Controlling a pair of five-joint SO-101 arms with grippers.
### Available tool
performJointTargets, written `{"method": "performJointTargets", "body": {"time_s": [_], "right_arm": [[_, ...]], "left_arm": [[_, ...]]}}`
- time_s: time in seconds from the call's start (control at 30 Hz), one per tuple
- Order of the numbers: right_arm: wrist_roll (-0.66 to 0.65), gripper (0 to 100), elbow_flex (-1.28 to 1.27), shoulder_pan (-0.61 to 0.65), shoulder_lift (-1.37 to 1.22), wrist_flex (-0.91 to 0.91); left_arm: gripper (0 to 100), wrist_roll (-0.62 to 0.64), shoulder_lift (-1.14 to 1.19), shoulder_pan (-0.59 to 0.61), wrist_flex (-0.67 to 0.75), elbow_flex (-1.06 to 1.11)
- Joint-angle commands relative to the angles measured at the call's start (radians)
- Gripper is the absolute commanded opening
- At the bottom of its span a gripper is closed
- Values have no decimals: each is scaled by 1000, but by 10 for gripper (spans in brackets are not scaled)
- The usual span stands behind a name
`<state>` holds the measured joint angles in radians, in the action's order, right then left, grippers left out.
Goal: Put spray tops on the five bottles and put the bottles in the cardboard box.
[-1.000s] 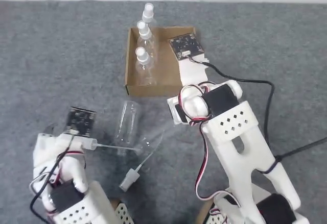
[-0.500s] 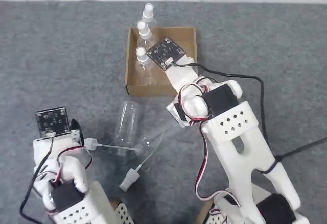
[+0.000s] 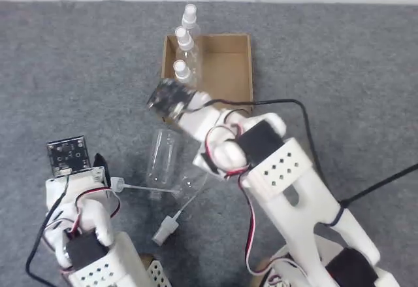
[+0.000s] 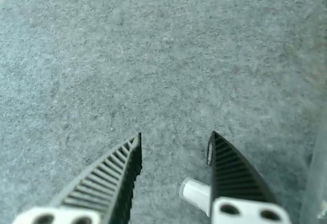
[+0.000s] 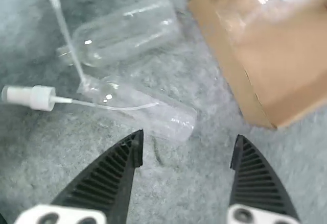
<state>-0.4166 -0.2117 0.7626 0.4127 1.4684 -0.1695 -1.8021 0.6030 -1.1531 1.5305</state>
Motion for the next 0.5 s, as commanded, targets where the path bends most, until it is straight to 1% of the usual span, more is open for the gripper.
{"method": "performJointTargets", "body": {"time_s": [0.0, 0.37, 0.47], "right_arm": [[-95, 240, 6, 47, 38, 10], [-273, 241, 5, 136, -203, 8], [-339, 241, 5, 160, -259, 7]], "left_arm": [[196, 11, -20, -6, -2, -8], [196, 9, -20, -6, -3, -8], [196, 8, -20, -6, -3, -8]]}}
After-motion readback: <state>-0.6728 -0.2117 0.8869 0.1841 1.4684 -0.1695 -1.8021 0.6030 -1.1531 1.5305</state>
